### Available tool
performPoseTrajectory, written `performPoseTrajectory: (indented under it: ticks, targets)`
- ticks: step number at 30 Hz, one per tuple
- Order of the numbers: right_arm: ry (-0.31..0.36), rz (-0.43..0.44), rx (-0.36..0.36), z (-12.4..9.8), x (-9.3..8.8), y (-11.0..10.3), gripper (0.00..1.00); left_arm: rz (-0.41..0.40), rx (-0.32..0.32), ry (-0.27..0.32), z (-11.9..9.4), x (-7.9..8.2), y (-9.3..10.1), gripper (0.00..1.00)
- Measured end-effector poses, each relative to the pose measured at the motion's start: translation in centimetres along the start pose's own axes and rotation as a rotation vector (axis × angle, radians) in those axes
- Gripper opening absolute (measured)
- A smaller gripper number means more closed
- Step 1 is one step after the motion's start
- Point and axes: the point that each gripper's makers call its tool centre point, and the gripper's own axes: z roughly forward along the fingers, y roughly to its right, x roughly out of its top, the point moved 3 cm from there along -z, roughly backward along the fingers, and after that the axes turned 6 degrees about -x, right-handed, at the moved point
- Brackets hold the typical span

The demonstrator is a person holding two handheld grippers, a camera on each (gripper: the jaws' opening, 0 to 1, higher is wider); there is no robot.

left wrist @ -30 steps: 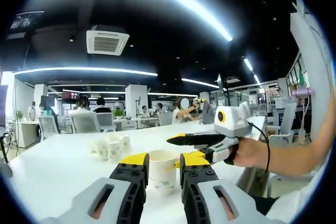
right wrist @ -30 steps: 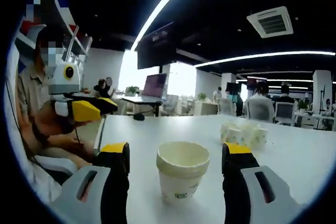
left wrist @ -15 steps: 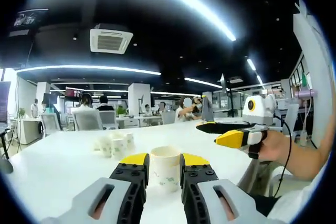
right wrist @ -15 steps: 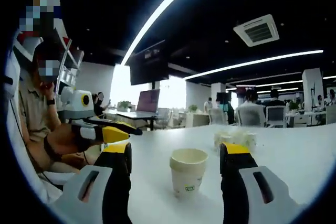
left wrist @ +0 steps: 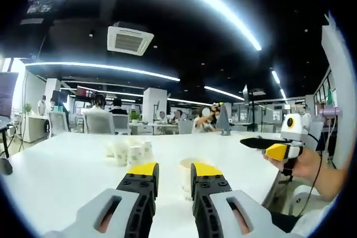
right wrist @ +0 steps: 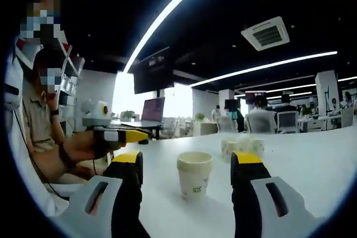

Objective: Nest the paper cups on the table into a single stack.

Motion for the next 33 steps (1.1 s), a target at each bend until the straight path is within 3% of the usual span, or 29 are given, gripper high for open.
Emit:
performPoseTrajectory:
  ticks: [6, 15, 19, 23, 28, 30, 33]
  targets:
    - [0.006, -0.004, -0.019, -0.9, 0.3, 0.5, 0.66, 0.046, 0.039, 0.004, 1.4, 1.2, -2.7, 0.24]
    - [0.028, -0.020, -0.044, -2.3, 1.5, 1.5, 0.65, 0.062, 0.099, -0.045, 5.7, 0.8, -9.5, 0.24]
    - [0.031, -0.030, -0.048, -2.6, 1.9, 1.7, 0.65, 0.029, 0.110, -0.071, 8.3, 0.1, -12.6, 0.24]
    - [0.028, -0.036, -0.059, -2.8, 2.1, 2.1, 0.65, 0.010, 0.111, -0.104, 10.7, -1.1, -14.5, 0.24]
    - [0.026, -0.048, -0.057, -2.7, 2.6, 2.2, 0.64, 0.056, 0.153, -0.144, 13.8, -2.4, -17.4, 0.24]
    - [0.021, -0.054, -0.053, -2.7, 2.6, 2.0, 0.64, 0.112, 0.196, -0.157, 15.2, -3.0, -18.9, 0.23]
    - [0.014, -0.067, -0.050, -2.7, 2.7, 1.9, 0.64, 0.110, 0.206, -0.164, 17.0, -3.9, -20.0, 0.23]
